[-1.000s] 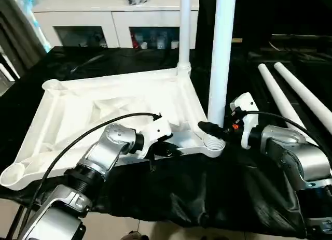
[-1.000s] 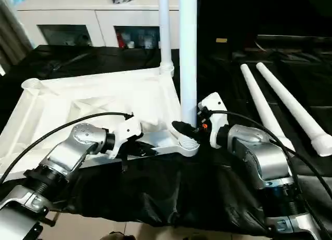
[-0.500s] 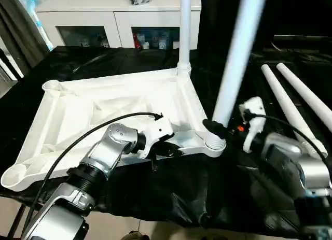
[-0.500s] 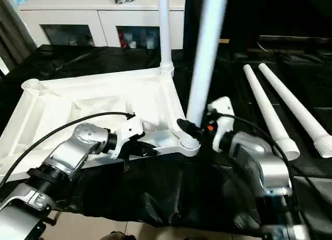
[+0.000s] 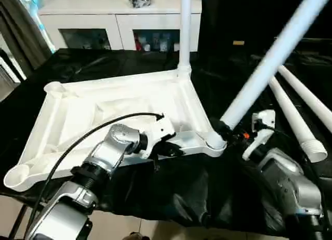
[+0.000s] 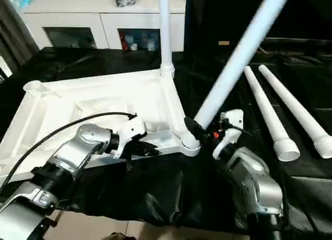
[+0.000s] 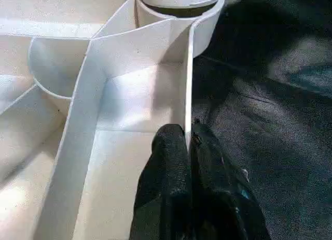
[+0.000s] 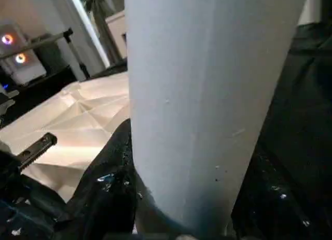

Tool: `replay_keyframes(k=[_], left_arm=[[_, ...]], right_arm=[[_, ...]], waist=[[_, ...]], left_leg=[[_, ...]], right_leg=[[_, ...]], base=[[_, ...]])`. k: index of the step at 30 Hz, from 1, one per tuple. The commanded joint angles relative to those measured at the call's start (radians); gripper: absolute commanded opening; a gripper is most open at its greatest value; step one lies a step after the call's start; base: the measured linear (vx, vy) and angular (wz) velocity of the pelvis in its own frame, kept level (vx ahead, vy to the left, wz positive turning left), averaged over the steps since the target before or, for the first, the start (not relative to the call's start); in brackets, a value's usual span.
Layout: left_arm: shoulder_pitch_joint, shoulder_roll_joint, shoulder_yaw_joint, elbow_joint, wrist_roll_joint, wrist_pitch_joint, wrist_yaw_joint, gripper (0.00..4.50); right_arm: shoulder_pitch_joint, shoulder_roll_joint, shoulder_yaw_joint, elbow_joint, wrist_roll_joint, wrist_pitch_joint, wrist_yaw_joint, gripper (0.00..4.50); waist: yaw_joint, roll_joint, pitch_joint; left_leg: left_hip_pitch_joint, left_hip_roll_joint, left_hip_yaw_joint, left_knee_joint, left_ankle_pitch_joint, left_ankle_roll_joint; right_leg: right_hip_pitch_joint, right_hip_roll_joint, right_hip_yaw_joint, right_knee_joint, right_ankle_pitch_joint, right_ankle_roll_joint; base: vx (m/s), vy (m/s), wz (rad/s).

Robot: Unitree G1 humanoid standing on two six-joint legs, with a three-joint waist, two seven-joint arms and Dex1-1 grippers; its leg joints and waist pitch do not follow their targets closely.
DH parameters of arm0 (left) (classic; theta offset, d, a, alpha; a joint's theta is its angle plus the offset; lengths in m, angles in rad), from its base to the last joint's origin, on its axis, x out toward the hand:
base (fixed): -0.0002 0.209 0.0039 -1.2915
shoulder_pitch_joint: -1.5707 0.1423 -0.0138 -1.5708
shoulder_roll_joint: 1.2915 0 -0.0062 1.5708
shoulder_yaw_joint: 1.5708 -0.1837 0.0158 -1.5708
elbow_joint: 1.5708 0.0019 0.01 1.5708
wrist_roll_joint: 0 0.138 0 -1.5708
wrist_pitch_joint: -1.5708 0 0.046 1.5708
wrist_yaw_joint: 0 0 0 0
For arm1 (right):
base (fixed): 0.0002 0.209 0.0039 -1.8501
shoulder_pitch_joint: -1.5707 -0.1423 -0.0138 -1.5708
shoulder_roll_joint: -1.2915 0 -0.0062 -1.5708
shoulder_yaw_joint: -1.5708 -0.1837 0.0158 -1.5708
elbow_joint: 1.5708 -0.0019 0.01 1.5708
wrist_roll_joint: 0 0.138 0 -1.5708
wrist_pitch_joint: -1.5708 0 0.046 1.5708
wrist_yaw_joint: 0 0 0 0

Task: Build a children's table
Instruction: Insert table leg to table base

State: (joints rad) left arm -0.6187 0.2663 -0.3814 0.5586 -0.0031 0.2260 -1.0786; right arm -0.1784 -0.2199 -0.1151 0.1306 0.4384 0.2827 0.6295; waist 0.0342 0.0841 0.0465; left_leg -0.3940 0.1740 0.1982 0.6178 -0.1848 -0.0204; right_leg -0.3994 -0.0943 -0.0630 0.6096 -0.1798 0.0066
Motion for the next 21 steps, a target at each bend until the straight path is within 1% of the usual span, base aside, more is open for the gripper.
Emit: replay_keyframes(k=[1,4,6,7,9,10,11,12,13,16,17,18,19,20,21], left_arm=[[-0.046,-0.005,0.050,-0.018,-0.016,-0.027,0.033,0.00],[-0.053,-0.007,0.050,-0.006,-0.013,-0.035,0.036,0.00],[-0.059,-0.010,0.051,0.007,-0.012,-0.043,0.039,0.00],[-0.059,-0.010,0.051,0.010,-0.011,-0.046,0.040,0.00],[-0.059,-0.009,0.052,0.011,-0.010,-0.049,0.040,0.00],[-0.058,-0.008,0.051,0.011,-0.009,-0.052,0.041,0.00],[-0.058,-0.007,0.050,0.012,-0.007,-0.054,0.042,0.00],[-0.058,-0.007,0.050,0.012,-0.007,-0.054,0.042,0.00],[-0.057,-0.007,0.050,0.013,-0.007,-0.057,0.043,0.00],[-0.055,-0.008,0.050,0.015,-0.005,-0.062,0.045,0.00],[-0.054,-0.009,0.050,0.015,-0.005,-0.063,0.046,0.00],[-0.053,-0.009,0.050,0.016,-0.005,-0.065,0.046,0.00],[-0.050,-0.009,0.049,0.015,-0.003,-0.068,0.046,0.00],[-0.050,-0.009,0.049,0.015,-0.003,-0.068,0.046,0.00],[-0.048,-0.007,0.048,0.014,-0.001,-0.070,0.045,0.00]], right_arm=[[0.048,0.009,0.027,0.053,-0.037,0.020,-0.009,1.89],[0.058,-0.003,0.051,0.044,-0.078,-0.016,-0.008,1.89],[0.065,-0.025,0.084,0.036,-0.130,-0.061,-0.009,1.89],[0.071,-0.033,0.097,0.025,-0.147,-0.076,-0.010,1.89],[0.075,-0.035,0.105,0.007,-0.149,-0.077,-0.011,1.89],[0.074,-0.043,0.114,0.002,-0.162,-0.084,-0.009,1.89],[0.073,-0.050,0.122,-0.001,-0.172,-0.090,-0.007,1.89],[0.073,-0.050,0.122,-0.001,-0.172,-0.090,-0.007,1.89],[0.072,-0.058,0.137,-0.001,-0.186,-0.101,0.001,1.89],[0.072,-0.060,0.146,0.001,-0.190,-0.110,0.007,1.89],[0.072,-0.062,0.150,0.002,-0.190,-0.112,0.010,1.89],[0.072,-0.063,0.152,0.003,-0.191,-0.114,0.013,1.89],[0.073,-0.068,0.157,0.001,-0.193,-0.109,0.020,1.89],[0.073,-0.068,0.157,0.001,-0.193,-0.109,0.020,1.89],[0.070,-0.071,0.161,0.002,-0.194,-0.104,0.025,1.89]], waist=[[-0.002,-0.010,-0.060],[-0.002,-0.010,-0.060],[-0.002,-0.011,-0.059],[-0.002,-0.012,-0.057],[-0.003,-0.013,-0.057],[-0.004,-0.019,-0.057],[-0.002,-0.016,-0.056],[-0.003,-0.016,-0.056],[-0.003,-0.014,-0.056],[-0.004,-0.015,-0.055],[-0.006,-0.030,-0.055],[-0.003,-0.022,-0.055],[-0.004,-0.026,-0.054],[-0.004,-0.026,-0.054],[-0.004,-0.029,-0.054]], left_leg=[[0.026,0.051,-0.035,-0.092,-0.333,0.000],[0.025,0.052,-0.036,-0.094,-0.337,-0.001],[0.025,0.051,-0.035,-0.095,-0.335,-0.002],[0.026,0.051,-0.034,-0.094,-0.341,-0.001],[0.026,0.050,-0.035,-0.095,-0.348,0.000],[0.026,0.050,-0.034,-0.094,-0.353,0.003],[0.025,0.051,-0.036,-0.096,-0.350,0.003],[0.025,0.052,-0.036,-0.096,-0.350,0.004],[0.026,0.053,-0.036,-0.097,-0.356,0.003],[0.025,0.051,-0.036,-0.097,-0.361,0.005],[0.024,0.052,-0.034,-0.097,-0.358,0.009],[0.025,0.053,-0.035,-0.097,-0.344,0.013],[0.024,0.052,-0.035,-0.096,-0.345,0.015],[0.025,0.052,-0.034,-0.097,-0.346,0.015],[0.024,0.053,-0.034,-0.097,-0.345,0.016]], right_leg=[[0.034,-0.059,0.039,-0.093,-0.342,-0.200],[0.034,-0.058,0.039,-0.093,-0.337,-0.197],[0.034,-0.058,0.039,-0.093,-0.336,-0.195],[0.031,-0.058,0.040,-0.096,-0.354,-0.190],[0.032,-0.059,0.040,-0.097,-0.368,-0.187],[0.031,-0.059,0.041,-0.099,-0.380,-0.183],[0.032,-0.059,0.041,-0.098,-0.385,-0.181],[0.032,-0.059,0.041,-0.098,-0.384,-0.181],[0.030,-0.059,0.041,-0.099,-0.384,-0.182],[0.030,-0.059,0.041,-0.099,-0.380,-0.185],[0.031,-0.058,0.041,-0.101,-0.384,-0.183],[0.030,-0.060,0.042,-0.100,-0.391,-0.183],[0.029,-0.060,0.042,-0.101,-0.399,-0.180],[0.029,-0.060,0.043,-0.101,-0.403,-0.178],[0.029,-0.061,0.043,-0.102,-0.406,-0.177]], base=[[0.000,0.000,0.00],[0.000,0.000,0.00],[0.000,0.000,0.00],[0.000,0.000,0.00],[0.000,0.000,0.00],[0.000,0.000,0.00],[0.000,0.000,0.00],[0.000,0.000,0.00],[0.000,0.000,0.00],[0.000,0.000,0.00],[0.000,0.000,0.00],[0.000,0.000,0.00],[0.000,0.000,0.00],[0.000,0.000,0.00],[0.000,0.000,0.00]])
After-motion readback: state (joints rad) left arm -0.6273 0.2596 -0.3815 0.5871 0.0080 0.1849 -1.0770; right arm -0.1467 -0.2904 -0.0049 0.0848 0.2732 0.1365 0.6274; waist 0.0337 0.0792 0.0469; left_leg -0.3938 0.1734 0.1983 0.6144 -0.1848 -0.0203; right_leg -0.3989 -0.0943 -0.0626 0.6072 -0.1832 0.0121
